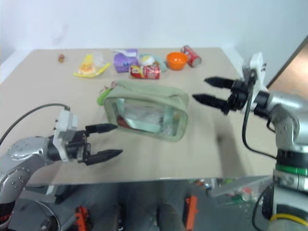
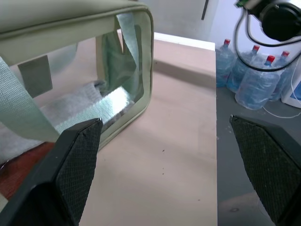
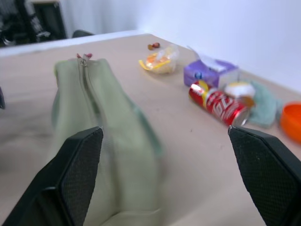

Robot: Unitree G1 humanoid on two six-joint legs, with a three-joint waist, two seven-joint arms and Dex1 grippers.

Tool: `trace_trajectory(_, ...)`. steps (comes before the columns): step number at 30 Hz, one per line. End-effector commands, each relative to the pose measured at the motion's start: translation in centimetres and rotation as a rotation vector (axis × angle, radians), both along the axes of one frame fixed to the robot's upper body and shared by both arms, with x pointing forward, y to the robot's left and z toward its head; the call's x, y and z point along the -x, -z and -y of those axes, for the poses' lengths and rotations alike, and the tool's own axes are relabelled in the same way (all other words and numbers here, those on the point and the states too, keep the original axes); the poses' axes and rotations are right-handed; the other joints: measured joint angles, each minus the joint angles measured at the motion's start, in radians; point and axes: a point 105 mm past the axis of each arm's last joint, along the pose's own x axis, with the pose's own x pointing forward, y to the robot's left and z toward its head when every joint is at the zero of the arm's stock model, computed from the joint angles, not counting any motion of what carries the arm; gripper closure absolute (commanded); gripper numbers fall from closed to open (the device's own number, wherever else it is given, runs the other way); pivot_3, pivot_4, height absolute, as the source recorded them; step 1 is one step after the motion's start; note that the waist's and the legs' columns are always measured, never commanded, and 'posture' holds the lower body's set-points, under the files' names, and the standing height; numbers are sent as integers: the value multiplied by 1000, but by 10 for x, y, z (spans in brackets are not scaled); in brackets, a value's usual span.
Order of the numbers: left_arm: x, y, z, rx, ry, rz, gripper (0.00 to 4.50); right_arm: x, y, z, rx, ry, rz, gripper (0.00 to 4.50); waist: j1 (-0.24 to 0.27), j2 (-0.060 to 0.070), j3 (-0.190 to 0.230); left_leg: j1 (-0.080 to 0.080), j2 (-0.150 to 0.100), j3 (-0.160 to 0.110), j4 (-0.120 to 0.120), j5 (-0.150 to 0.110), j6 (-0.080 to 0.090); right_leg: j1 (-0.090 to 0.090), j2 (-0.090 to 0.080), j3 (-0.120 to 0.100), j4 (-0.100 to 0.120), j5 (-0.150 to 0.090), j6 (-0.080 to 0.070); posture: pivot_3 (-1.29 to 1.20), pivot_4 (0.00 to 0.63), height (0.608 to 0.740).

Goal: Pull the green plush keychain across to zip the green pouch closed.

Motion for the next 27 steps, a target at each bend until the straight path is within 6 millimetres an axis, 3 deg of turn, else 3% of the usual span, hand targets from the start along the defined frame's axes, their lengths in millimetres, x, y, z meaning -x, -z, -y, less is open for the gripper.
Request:
trace_trajectory(1,-1,-9,-1,-1,8,36,0,25,4,-32,-12,-62,21,51,-4,0,0,1,0,0,0,0,0,1,1,0,0,0,1,0,150,740)
trace_trajectory(4,-3,-12,0,12,1,40,0,26,21,-49,-32,-48,4,51,-5,0,0,1,1,-1,1,0,0,1,2,0,0,1,3,0,150,740)
trace_trajectory(11,-5,-12,-1,7,-12,45,0,12,38,-55,-5,-15,8,51,-3,-1,-1,1,0,2,3,3,-1,1,0,3,-1,2,2,0,150,740)
trace_trajectory(18,-8,-13,-3,8,-43,56,0,5,47,-54,23,0,39,2201,-3,-1,0,1,0,1,1,2,-1,0,2,2,-1,3,4,0,150,740)
trace_trajectory(23,-9,-10,-4,7,-57,48,0,4,45,-53,39,-14,84,4105,-3,-1,0,1,0,1,1,2,0,0,2,2,-1,2,4,0,150,740)
trace_trajectory(25,-10,-9,-6,9,-68,42,0,4,42,-53,50,-27,115,4457,-3,-1,0,1,0,1,1,2,0,0,2,2,-1,3,4,0,150,740)
trace_trajectory(27,-12,-7,-8,6,-82,38,0,8,33,-58,55,-92,174,4457,-3,-1,0,1,0,1,1,2,0,0,2,2,-1,3,4,0,150,740)
